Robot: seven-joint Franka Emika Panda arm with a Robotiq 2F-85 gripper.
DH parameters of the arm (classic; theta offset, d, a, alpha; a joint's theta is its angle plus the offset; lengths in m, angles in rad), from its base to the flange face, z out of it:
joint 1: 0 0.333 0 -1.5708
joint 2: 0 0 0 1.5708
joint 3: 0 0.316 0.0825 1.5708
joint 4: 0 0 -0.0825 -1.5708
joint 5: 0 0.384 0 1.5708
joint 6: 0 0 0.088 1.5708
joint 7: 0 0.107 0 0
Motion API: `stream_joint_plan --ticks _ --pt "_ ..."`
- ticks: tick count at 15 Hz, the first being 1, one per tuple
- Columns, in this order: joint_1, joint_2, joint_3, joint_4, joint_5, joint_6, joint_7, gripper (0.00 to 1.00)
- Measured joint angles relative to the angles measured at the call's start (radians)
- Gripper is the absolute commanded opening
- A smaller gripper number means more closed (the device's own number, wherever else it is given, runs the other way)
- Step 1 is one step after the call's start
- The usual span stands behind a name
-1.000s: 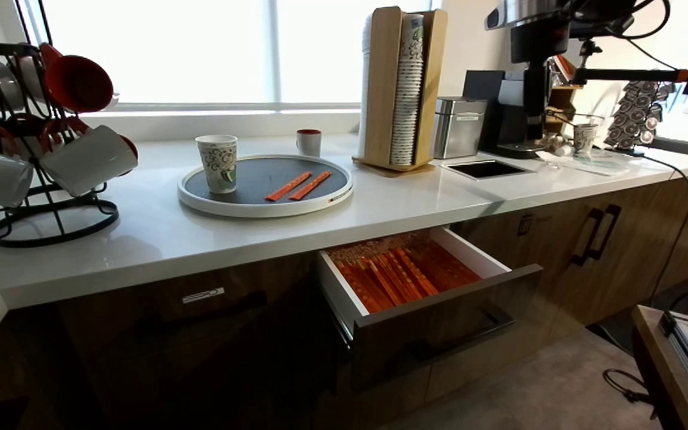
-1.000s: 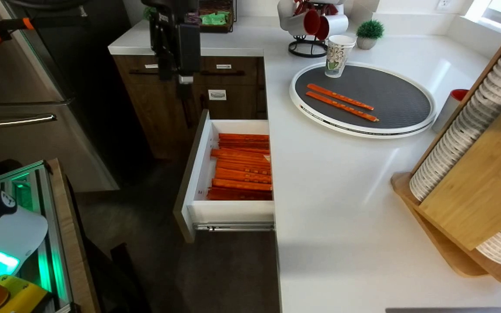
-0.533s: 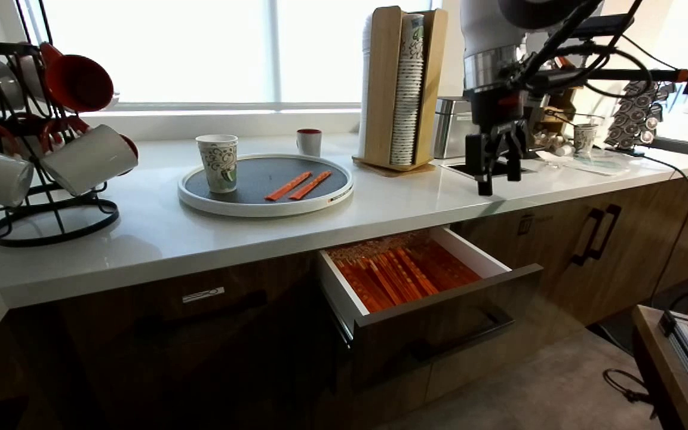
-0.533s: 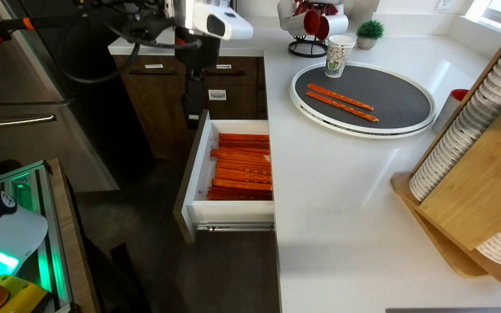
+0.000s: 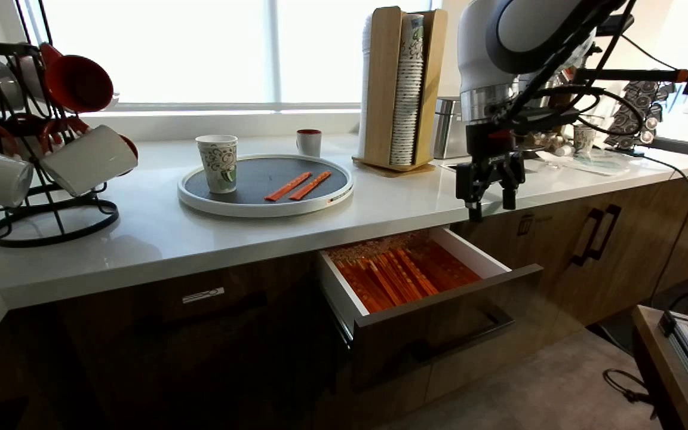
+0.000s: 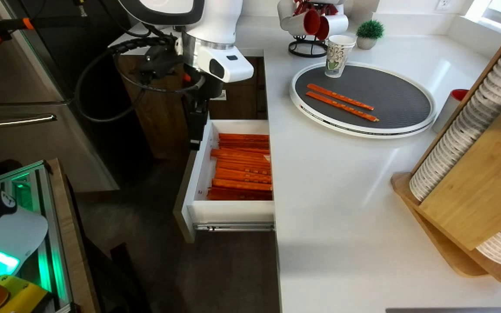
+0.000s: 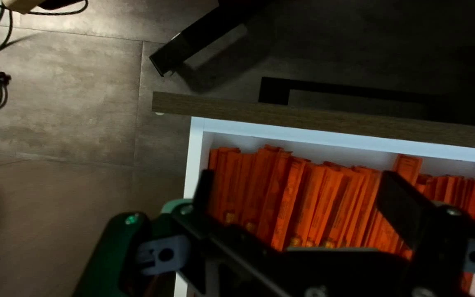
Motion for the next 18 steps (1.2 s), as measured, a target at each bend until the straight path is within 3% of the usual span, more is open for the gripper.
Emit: stream_joint_plan --ticks 8,11,18 --pt "0.001 0.157 0.021 -0.024 0.264 0.363 -0.126 1.00" --pt "0.000 0.232 0.029 -0.030 0.286 0.507 -0.172 1.00" --pt "0.000 0.297 0.035 -0.029 0.286 0.561 -0.175 1.00"
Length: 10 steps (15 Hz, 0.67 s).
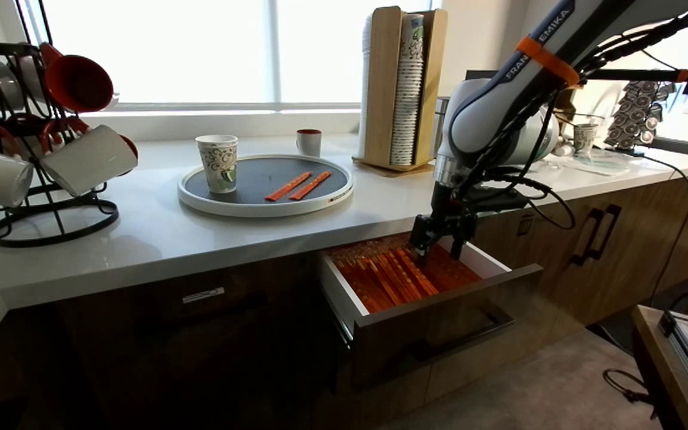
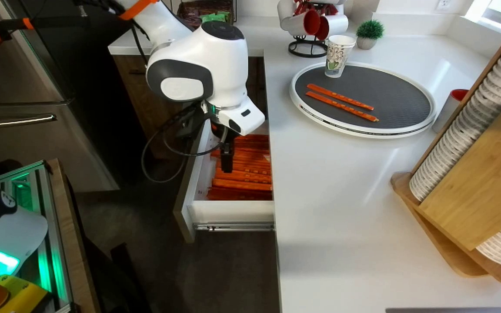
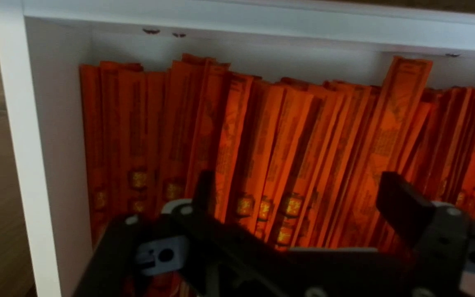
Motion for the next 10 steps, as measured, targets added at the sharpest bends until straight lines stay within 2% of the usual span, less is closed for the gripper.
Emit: stream_joint_plan --ticks 2,6,10 --pt "-0.001 0.005 0.002 0.001 0.000 0.016 -0.001 1.00" --pt "-0.014 0.059 0.021 0.000 0.007 0.142 -0.014 1.00" --pt "-0.057 0.125 0.079 0.001 0.033 0.242 -0.042 1.00"
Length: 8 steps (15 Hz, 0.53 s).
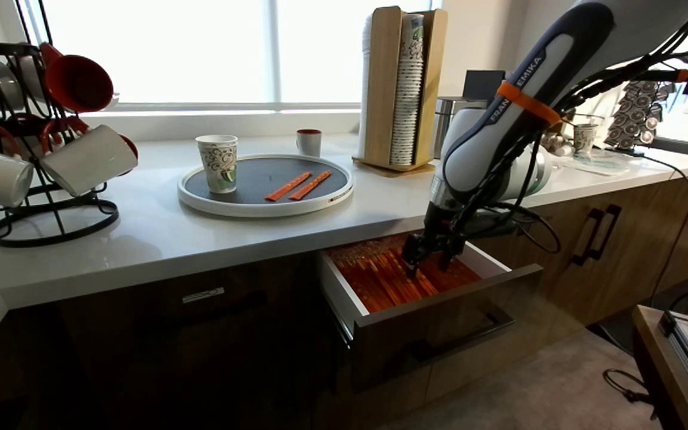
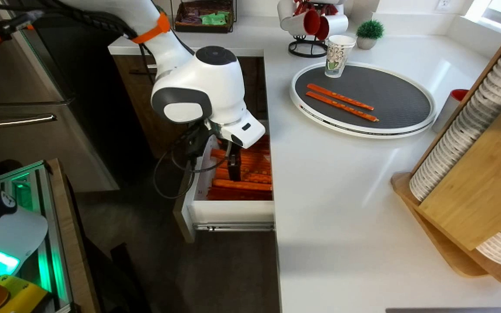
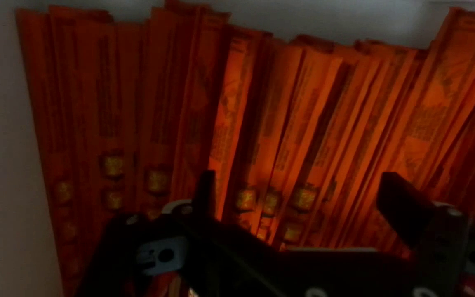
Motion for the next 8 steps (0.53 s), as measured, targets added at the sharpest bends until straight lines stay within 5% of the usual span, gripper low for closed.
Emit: stream_joint_plan --ticks 8 --pt "-0.093 0.099 0.099 0.014 0.017 0.084 -0.064 1.00"
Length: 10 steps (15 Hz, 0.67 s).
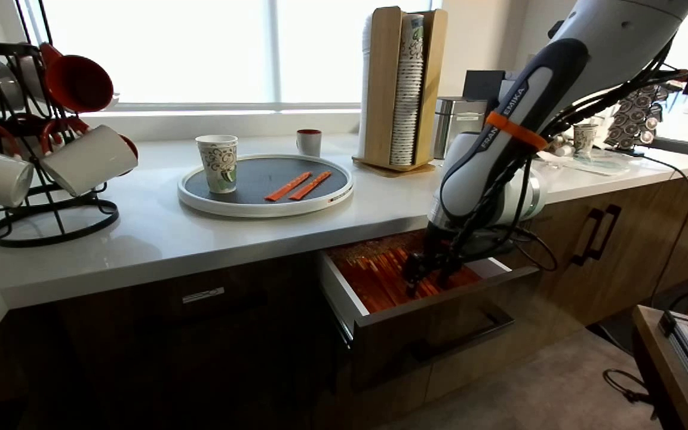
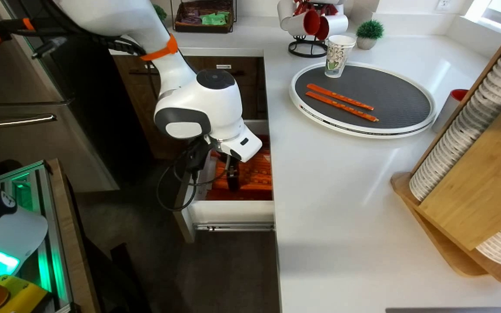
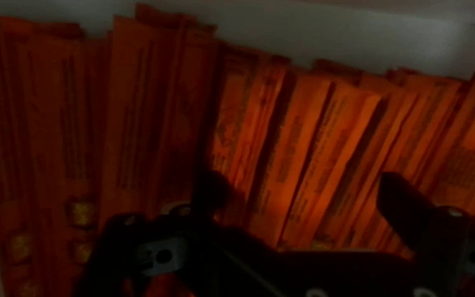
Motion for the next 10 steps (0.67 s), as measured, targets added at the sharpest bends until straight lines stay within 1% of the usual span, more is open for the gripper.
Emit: stream_joint_plan --ticks 1,2,3,4,6,7,8,9,10 --pt "-0.005 0.006 0.003 0.003 0.000 0.002 -0.003 0.84" --pt "-0.010 0.010 0.005 0.004 0.000 0.002 -0.006 0.74" --pt "-0.013 0.012 0.007 0.005 0.000 0.003 -0.009 0.68" --pt "-0.016 0.012 0.008 0.006 0.000 0.003 -0.011 0.59" --pt "-0.020 0.011 0.012 0.009 -0.001 0.003 -0.013 0.45" --pt "-0.021 0.011 0.012 0.010 -0.001 0.003 -0.014 0.37" --pt "-0.021 0.010 0.013 0.011 -0.001 0.003 -0.014 0.31" --pt "-0.022 0.010 0.015 0.013 -0.001 0.003 -0.014 0.23" --pt "-0.022 0.009 0.015 0.013 -0.001 0.003 -0.014 0.17"
